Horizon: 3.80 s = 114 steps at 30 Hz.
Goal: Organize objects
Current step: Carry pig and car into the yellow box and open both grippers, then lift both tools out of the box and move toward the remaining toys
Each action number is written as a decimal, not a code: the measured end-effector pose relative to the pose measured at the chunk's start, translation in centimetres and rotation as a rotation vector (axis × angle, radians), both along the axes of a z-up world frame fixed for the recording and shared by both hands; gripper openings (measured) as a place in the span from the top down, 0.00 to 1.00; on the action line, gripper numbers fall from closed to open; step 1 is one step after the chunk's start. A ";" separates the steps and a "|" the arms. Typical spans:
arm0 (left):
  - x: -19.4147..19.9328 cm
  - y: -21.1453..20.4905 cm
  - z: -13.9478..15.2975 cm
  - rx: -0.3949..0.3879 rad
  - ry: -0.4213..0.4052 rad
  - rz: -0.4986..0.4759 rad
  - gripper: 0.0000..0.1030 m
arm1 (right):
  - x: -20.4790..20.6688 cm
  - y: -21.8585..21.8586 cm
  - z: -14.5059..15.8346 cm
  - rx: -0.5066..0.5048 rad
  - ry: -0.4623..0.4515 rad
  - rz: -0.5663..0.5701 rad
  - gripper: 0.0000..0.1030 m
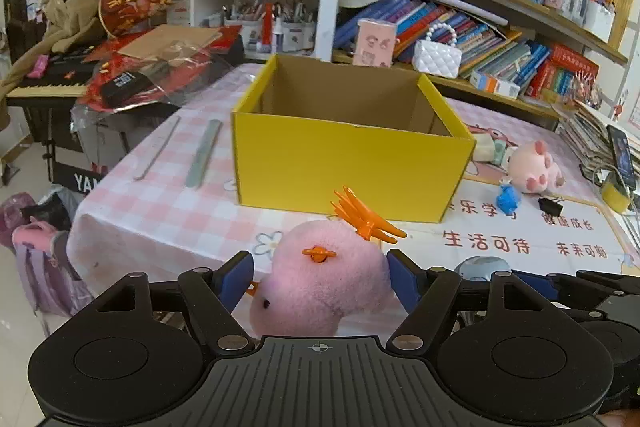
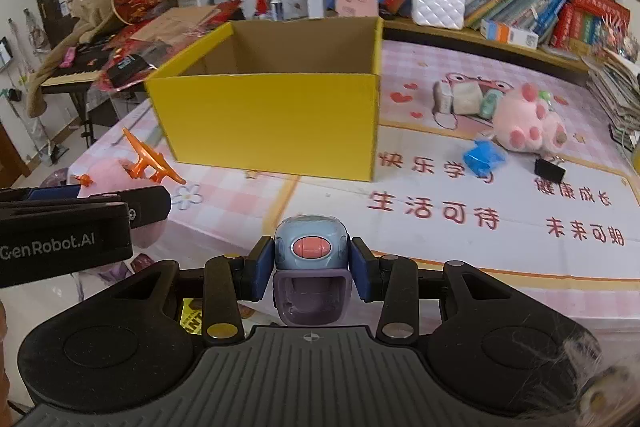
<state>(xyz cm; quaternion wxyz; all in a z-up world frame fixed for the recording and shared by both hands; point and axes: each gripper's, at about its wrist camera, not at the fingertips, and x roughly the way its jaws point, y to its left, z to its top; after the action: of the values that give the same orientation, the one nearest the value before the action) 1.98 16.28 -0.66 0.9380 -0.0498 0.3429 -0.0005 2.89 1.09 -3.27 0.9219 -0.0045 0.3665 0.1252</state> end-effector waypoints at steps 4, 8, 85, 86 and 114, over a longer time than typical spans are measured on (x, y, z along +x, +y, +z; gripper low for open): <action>-0.4 1.0 0.2 -0.009 -0.014 -0.006 0.29 | -0.7 1.1 0.4 -0.013 -0.015 0.000 0.63; -0.7 1.7 0.3 -0.018 -0.031 -0.014 0.29 | -1.0 1.7 0.6 -0.026 -0.025 -0.009 0.63; 20.3 -0.6 1.1 0.081 -0.068 0.025 0.20 | 23.1 3.0 0.4 -0.180 -0.154 0.308 0.42; 19.8 -0.4 1.6 0.079 -0.083 0.028 0.20 | 22.8 3.0 0.7 -0.173 -0.161 0.299 0.42; 2.8 4.8 1.9 0.024 -0.089 0.123 0.14 | 5.1 2.3 2.3 -0.070 -0.093 0.030 0.41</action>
<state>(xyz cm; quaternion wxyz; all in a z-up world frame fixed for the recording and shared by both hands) 4.73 21.07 1.22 0.9511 -0.0594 0.2973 0.0589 8.01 3.38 -1.02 0.9354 -0.0478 0.3271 0.1257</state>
